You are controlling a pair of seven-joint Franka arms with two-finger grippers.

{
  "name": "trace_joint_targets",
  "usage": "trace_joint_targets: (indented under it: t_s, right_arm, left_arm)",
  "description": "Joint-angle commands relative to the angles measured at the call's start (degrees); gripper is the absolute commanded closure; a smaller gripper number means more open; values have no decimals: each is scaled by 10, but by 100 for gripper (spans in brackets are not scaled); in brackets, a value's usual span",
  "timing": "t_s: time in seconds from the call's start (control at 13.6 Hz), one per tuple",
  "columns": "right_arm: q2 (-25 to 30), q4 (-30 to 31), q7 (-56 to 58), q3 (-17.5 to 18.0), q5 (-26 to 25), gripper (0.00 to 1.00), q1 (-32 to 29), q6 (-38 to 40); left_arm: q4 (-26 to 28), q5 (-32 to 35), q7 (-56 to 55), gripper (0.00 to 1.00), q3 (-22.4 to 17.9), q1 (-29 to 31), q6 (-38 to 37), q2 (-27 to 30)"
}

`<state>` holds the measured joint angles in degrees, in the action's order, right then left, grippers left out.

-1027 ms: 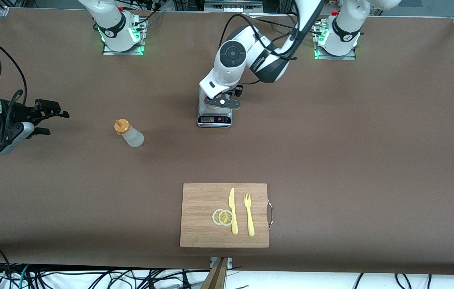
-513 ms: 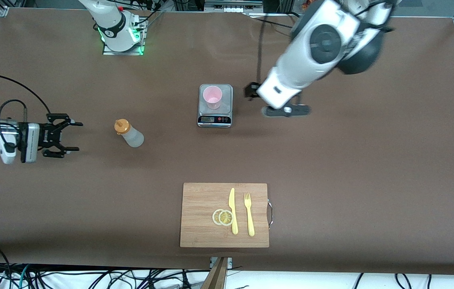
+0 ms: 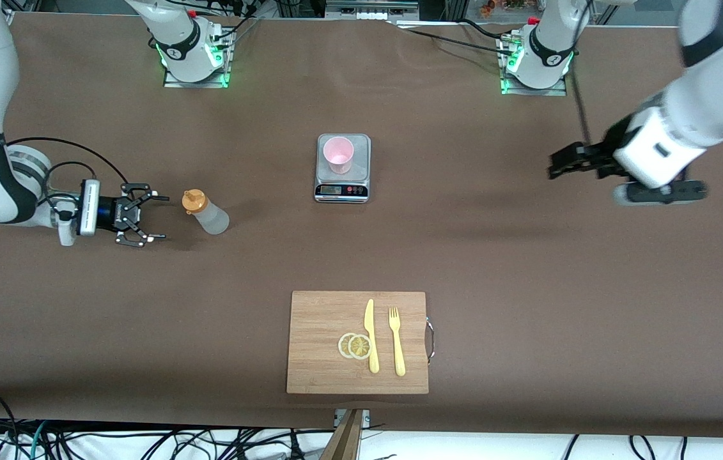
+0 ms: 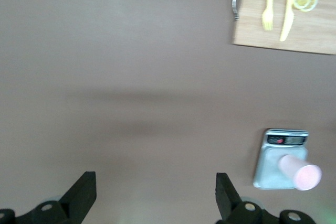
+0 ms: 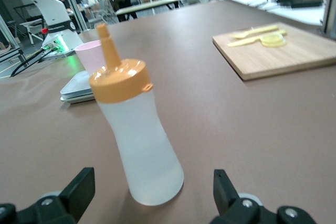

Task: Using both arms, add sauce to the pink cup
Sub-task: 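Grasp the white squeeze bottle with the right gripper and lift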

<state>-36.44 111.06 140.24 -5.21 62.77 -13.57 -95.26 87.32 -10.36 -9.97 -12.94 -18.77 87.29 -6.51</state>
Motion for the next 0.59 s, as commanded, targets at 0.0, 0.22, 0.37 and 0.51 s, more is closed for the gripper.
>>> trace_joint_targets:
  t_s: [0.0,0.22,0.37,0.51]
  right_arm:
    - [-28,3,73,3,45,0,1,38]
    - [-57,1,94,4,71,0,20,85]
    - [-65,1,97,6,76,0,31,86]
    - [-77,-1,97,15,85,0,36,84]
  left_arm:
    - [-6,38,71,0,32,54,-26,10]
    - [-4,39,77,0,105,142,-49,16]
    - [-5,54,79,0,115,153,-61,18]
    - [-5,80,105,0,122,154,-71,20]
